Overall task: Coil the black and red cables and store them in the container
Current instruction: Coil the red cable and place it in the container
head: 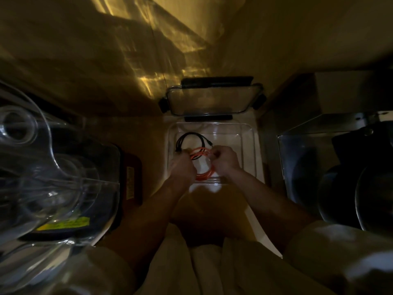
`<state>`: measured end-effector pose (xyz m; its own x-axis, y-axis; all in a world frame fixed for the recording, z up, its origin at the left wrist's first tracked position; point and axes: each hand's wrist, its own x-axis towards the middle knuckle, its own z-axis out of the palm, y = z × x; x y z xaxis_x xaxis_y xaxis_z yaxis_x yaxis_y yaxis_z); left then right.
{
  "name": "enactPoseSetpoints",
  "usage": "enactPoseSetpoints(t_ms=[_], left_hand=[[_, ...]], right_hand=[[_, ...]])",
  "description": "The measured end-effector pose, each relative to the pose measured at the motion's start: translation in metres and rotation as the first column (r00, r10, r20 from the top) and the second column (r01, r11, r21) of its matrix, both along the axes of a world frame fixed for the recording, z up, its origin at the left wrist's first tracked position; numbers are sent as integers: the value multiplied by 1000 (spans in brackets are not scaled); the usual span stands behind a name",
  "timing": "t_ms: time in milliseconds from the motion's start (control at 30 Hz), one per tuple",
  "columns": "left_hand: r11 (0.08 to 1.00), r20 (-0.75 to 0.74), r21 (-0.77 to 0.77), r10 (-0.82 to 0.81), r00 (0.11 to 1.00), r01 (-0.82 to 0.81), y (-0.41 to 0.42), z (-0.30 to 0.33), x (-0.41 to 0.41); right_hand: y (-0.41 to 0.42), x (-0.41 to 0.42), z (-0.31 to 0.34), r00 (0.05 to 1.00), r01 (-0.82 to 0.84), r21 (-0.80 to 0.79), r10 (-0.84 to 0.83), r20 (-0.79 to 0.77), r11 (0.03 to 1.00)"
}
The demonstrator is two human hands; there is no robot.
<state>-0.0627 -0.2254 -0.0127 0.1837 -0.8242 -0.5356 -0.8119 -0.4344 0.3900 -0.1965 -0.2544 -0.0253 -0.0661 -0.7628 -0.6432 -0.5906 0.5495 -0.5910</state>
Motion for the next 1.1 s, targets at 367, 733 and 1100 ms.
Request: enactPoseSetpoints(t_ms=[367, 733, 1100], left_hand=[[997, -267, -51, 47, 962, -63, 4, 7, -18], [998, -510, 43, -10, 860, 37, 3, 16, -42], [999, -299, -27, 14, 954, -23, 3, 20, -35]], right_hand=[[-4, -30, 11, 977, -170, -112, 153, -148, 979], [-5, -41, 32, 882, -333, -56, 290, -371, 941], [12, -50, 11, 809, -456, -17, 406, -424, 890]])
